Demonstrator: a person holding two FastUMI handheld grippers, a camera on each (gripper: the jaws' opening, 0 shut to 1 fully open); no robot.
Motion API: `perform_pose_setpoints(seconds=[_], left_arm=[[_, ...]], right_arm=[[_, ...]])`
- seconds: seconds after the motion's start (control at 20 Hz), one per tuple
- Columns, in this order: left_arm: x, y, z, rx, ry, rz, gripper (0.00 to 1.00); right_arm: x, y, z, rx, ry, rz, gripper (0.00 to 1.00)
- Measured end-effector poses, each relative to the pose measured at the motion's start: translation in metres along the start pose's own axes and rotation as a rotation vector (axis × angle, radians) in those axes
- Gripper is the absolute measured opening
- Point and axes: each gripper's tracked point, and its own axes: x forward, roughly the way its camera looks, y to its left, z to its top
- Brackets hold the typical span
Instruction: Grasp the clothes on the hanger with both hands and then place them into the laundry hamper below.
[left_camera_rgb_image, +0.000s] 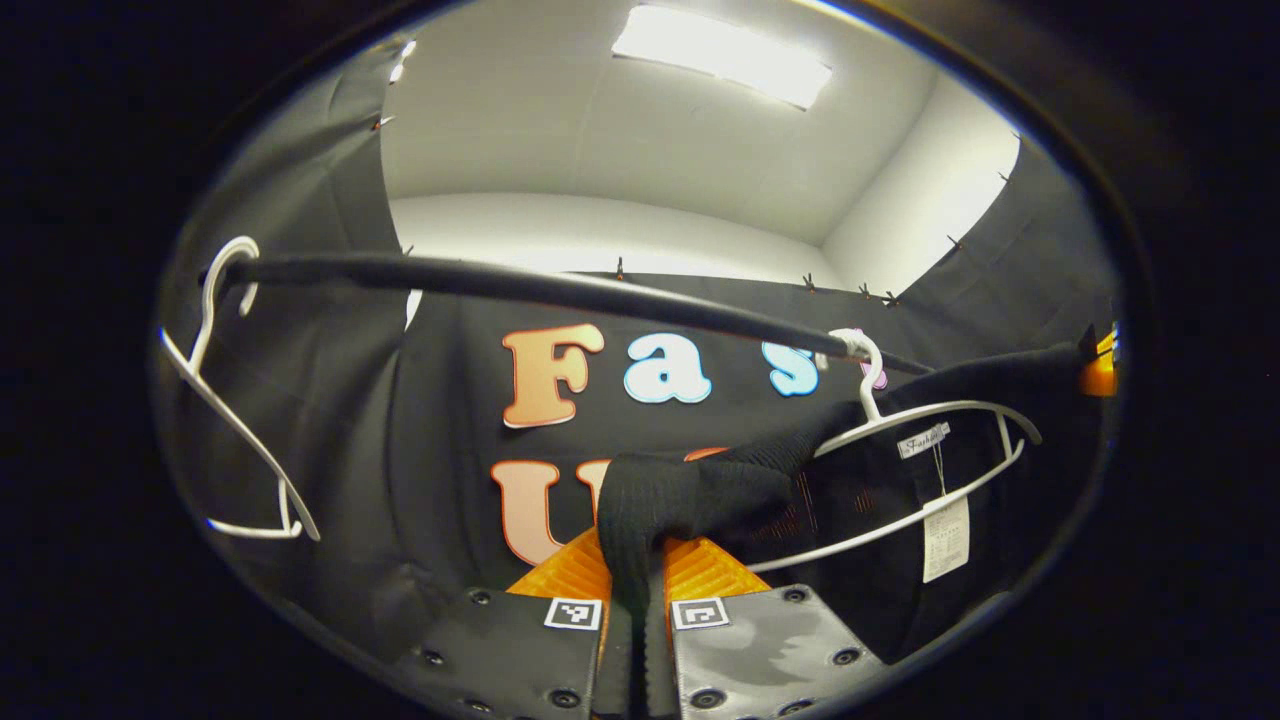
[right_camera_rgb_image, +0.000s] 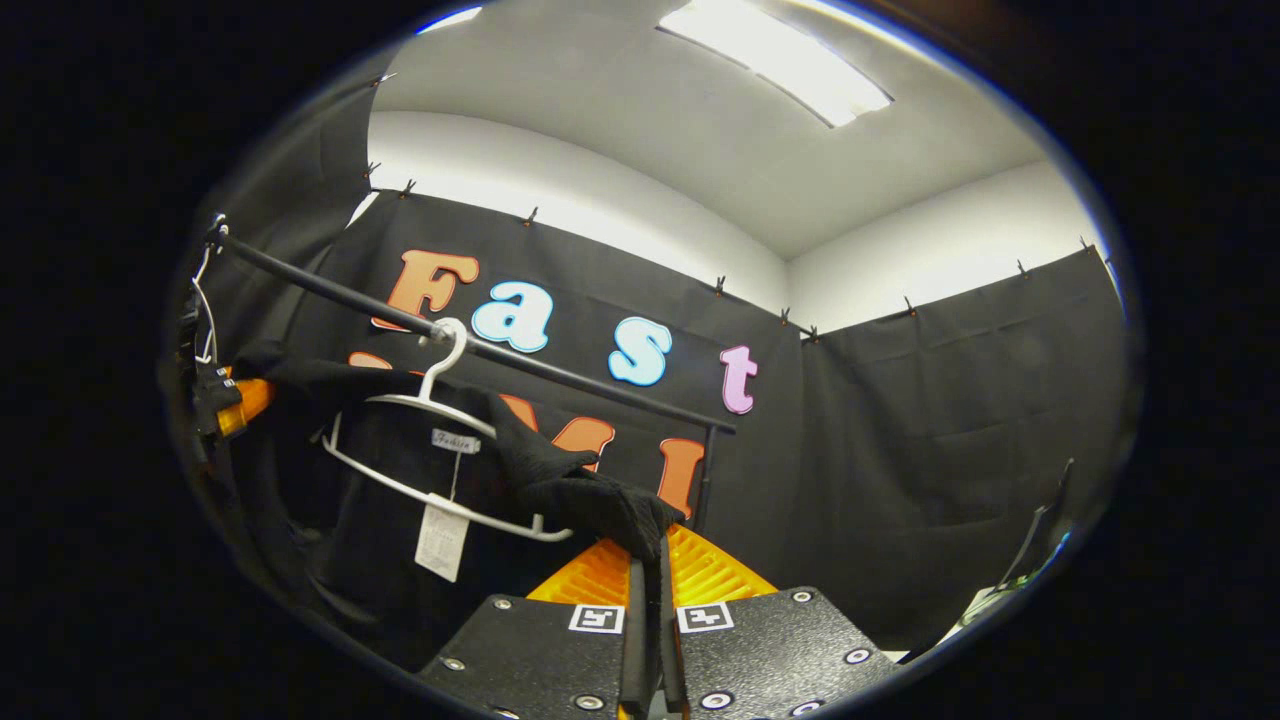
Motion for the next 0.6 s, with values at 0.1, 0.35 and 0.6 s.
perform_pose_setpoints(seconds=[0.1, 0.35, 0.6], left_arm=[[0.01, 0.006, 0.009, 0.01, -0.02, 0.015, 0.12], [0.046, 0.031, 0.005, 0.014, -0.021, 0.044, 0.12], [0.072, 0.038, -0.021, 0.004, -0.001, 0.073, 0.12]], right_arm=[[0.011, -0.01, 0.014, -0.001, -0.014, -0.01, 0.05], [0.048, -0.037, 0.018, 0.014, -0.013, -0.017, 0.05], [0.09, -0.039, -0.016, 0.049, 0.05, 0.008, 0.05]])
